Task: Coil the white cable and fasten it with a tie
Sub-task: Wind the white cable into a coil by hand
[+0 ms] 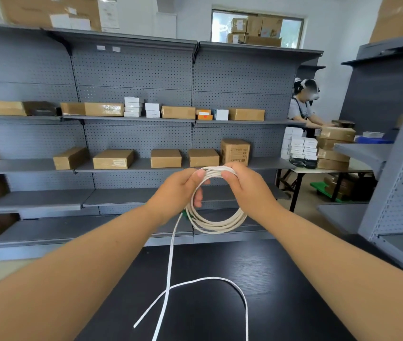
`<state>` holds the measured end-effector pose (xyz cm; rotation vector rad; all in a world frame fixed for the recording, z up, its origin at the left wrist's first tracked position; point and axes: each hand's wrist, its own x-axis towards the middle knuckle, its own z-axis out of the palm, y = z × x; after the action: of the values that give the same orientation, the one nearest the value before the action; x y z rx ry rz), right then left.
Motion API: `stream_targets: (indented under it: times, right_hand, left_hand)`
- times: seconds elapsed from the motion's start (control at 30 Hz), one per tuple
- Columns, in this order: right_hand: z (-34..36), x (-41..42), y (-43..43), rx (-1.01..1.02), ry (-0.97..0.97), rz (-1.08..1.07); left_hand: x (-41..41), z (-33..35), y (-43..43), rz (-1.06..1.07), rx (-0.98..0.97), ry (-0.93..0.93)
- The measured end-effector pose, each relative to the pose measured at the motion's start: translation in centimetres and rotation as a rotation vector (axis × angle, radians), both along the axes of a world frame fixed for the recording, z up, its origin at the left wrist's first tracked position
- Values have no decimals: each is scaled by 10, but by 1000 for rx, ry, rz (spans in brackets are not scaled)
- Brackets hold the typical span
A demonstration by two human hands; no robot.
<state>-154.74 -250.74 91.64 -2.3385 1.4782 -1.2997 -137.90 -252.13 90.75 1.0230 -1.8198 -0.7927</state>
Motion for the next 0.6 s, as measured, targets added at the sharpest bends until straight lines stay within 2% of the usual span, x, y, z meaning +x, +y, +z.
stream_targets:
  times: [0.1,0.2,0.37,0.47,0.6]
  right_hand:
    - [1,-10,0,7,50,15]
    - [4,-20,1,-2,111,32]
    - [12,-35,7,-84,60,59]
    - [12,-45,7,-119,-5,38]
    - [7,-51,7,-152,-185,-12]
  left_hand:
    - [3,1,3,-162,213,65]
    - [2,3,6,-214,322,81]
    - [-10,-1,13,-195,385,76]
    - [-22,-10,17,-175,388,155]
    - [-45,-19,20,-128,338,327]
